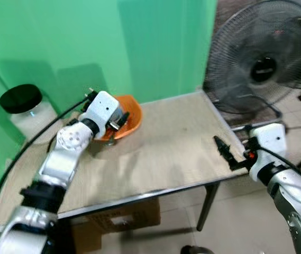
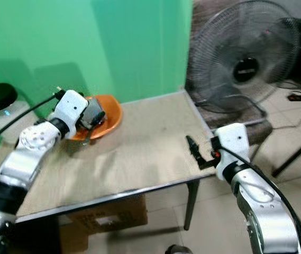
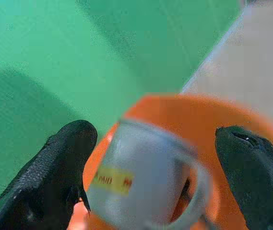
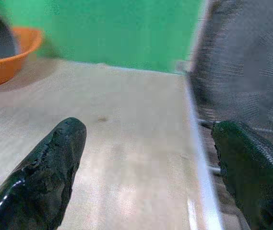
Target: Setting the table
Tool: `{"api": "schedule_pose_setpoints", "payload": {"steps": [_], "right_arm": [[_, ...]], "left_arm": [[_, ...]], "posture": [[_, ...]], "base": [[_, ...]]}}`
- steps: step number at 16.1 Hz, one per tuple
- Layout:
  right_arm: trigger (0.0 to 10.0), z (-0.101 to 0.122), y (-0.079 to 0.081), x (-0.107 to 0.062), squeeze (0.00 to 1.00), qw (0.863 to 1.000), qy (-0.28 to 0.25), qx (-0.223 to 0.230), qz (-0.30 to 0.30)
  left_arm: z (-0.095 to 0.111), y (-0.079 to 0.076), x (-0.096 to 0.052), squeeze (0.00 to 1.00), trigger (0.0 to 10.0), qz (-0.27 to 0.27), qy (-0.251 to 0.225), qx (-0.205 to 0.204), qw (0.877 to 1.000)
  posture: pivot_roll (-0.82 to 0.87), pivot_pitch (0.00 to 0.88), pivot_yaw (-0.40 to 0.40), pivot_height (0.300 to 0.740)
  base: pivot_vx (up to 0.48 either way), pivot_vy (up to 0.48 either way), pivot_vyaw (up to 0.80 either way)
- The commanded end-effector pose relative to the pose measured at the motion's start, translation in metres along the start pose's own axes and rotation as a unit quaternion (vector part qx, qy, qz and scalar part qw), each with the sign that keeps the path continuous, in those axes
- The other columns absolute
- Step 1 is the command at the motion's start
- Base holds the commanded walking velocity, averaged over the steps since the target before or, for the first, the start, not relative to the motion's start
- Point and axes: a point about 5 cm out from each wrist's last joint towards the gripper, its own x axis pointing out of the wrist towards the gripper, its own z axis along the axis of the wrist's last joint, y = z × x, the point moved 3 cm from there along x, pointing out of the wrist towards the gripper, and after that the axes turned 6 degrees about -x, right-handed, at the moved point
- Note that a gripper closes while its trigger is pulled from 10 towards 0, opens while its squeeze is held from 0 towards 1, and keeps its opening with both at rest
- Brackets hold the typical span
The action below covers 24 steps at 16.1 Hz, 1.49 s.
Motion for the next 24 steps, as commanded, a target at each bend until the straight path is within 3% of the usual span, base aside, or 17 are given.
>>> {"api": "schedule_pose_setpoints", "payload": {"steps": [1, 4, 8, 10, 12, 13, 14, 16, 19, 20, 24], "right_arm": [[10.0, 0.010, 0.015, 0.000, 0.00, 0.998, -0.016, -0.014, 0.059], [10.0, 0.015, 0.027, -0.001, 0.00, 0.993, -0.022, -0.026, 0.117], [10.0, 0.015, 0.030, -0.002, 0.00, 0.990, -0.020, -0.033, 0.136], [10.0, 0.014, 0.033, -0.005, 0.00, 0.988, -0.016, -0.040, 0.148], [10.0, 0.014, 0.033, -0.006, 0.00, 0.988, -0.015, -0.042, 0.150], [10.0, 0.014, 0.036, -0.007, 0.00, 0.986, -0.014, -0.047, 0.158], [10.0, 0.013, 0.037, -0.008, 0.00, 0.986, -0.013, -0.049, 0.161], [10.0, 0.012, 0.038, -0.009, 0.00, 0.985, -0.011, -0.051, 0.165], [10.0, 0.011, 0.039, -0.009, 0.00, 0.984, -0.008, -0.053, 0.167], [10.0, 0.011, 0.039, -0.009, 0.00, 0.984, -0.008, -0.055, 0.168], [10.0, 0.012, 0.040, -0.009, 0.00, 0.983, -0.009, -0.058, 0.175]], "left_arm": [[-0.007, 0.005, 0.002, 0.00, 10.0, -0.019, 0.023, 0.041, 0.999], [-0.017, 0.015, 0.005, 0.00, 10.0, -0.039, 0.053, 0.108, 0.992], [-0.010, 0.011, 0.012, 0.00, 10.0, -0.071, 0.038, 0.097, 0.992], [-0.014, 0.012, 0.016, 0.00, 10.0, -0.061, 0.042, 0.122, 0.990], [-0.014, 0.014, 0.018, 0.00, 10.0, -0.048, 0.039, 0.122, 0.991], [-0.016, 0.014, 0.020, 0.00, 7.8, -0.045, 0.042, 0.131, 0.989], [-0.018, 0.013, 0.020, 0.00, 4.9, -0.049, 0.043, 0.138, 0.988], [-0.020, 0.011, 0.022, 0.00, 3.5, -0.052, 0.042, 0.146, 0.987], [-0.018, 0.009, 0.026, 0.00, 3.8, -0.036, 0.032, 0.155, 0.987], [-0.016, 0.011, 0.027, 0.00, 4.4, -0.022, 0.027, 0.162, 0.986], [-0.008, 0.020, 0.028, 0.00, 4.9, 0.010, 0.011, 0.175, 0.984]], "posture": [[-0.08, 0.000, 0.099, 0.740], [-0.08, 0.000, 0.096, 0.740], [-0.09, 0.000, 0.100, 0.740], [-0.09, 0.000, 0.105, 0.740], [-0.10, 0.000, 0.107, 0.740], [-0.10, 0.000, 0.112, 0.740], [-0.10, 0.000, 0.112, 0.740], [-0.10, 0.000, 0.112, 0.740], [-0.10, 0.000, 0.112, 0.740], [-0.10, 0.000, 0.112, 0.740], [-0.10, 0.000, 0.112, 0.740]], "base": [[0.000, 0.000, 0.00], [0.000, 0.000, 0.00], [0.000, 0.000, 0.00], [0.000, 0.000, 0.00], [0.000, 0.000, 0.00], [0.000, 0.000, 0.00], [0.000, 0.000, 0.00], [0.000, 0.000, 0.00], [0.000, 0.000, 0.00], [0.000, 0.000, 0.00], [0.000, 0.000, 0.00]]}}
